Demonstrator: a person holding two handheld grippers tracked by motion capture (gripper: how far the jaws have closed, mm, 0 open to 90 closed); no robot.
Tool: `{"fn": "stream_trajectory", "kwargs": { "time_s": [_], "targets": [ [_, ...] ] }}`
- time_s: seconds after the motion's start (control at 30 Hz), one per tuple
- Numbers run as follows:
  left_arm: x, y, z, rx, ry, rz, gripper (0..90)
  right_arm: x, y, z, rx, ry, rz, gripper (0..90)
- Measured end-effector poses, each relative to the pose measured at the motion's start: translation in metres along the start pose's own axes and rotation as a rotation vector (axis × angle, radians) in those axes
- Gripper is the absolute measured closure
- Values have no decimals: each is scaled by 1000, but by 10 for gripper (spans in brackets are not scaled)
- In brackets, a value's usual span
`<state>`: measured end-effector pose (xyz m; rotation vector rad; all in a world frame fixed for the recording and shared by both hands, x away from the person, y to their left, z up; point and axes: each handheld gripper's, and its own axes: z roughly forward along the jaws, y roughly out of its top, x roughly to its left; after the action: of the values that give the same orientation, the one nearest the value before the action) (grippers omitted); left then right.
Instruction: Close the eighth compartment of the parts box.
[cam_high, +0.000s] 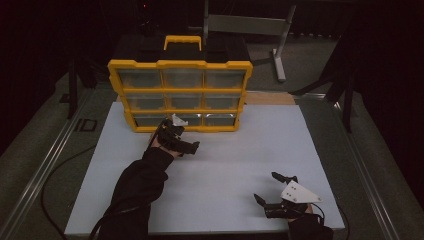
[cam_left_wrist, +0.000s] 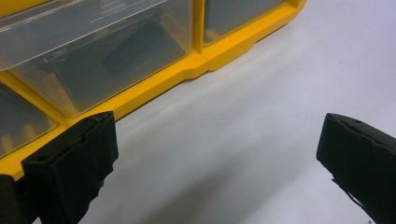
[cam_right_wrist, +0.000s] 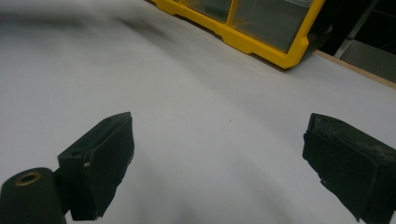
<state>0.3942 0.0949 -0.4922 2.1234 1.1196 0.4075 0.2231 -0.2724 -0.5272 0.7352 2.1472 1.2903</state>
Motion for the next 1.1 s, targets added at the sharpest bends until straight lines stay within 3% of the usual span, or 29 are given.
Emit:
{"fn": "stream_trajectory", "kwargs": {
  "time_s": [0.5,0.9,1.1],
  "targets": [
    [-3,4,-8,11,-29,20,0,0,1,-1,1,-3,-12,89],
    [-3,1,-21,-35,-75,32,0,1,1,0,3,0,-7,89],
    [-5,-2,-28,-24,-66,44,0,1,1,0,6,1,-7,89]
  ]
}}
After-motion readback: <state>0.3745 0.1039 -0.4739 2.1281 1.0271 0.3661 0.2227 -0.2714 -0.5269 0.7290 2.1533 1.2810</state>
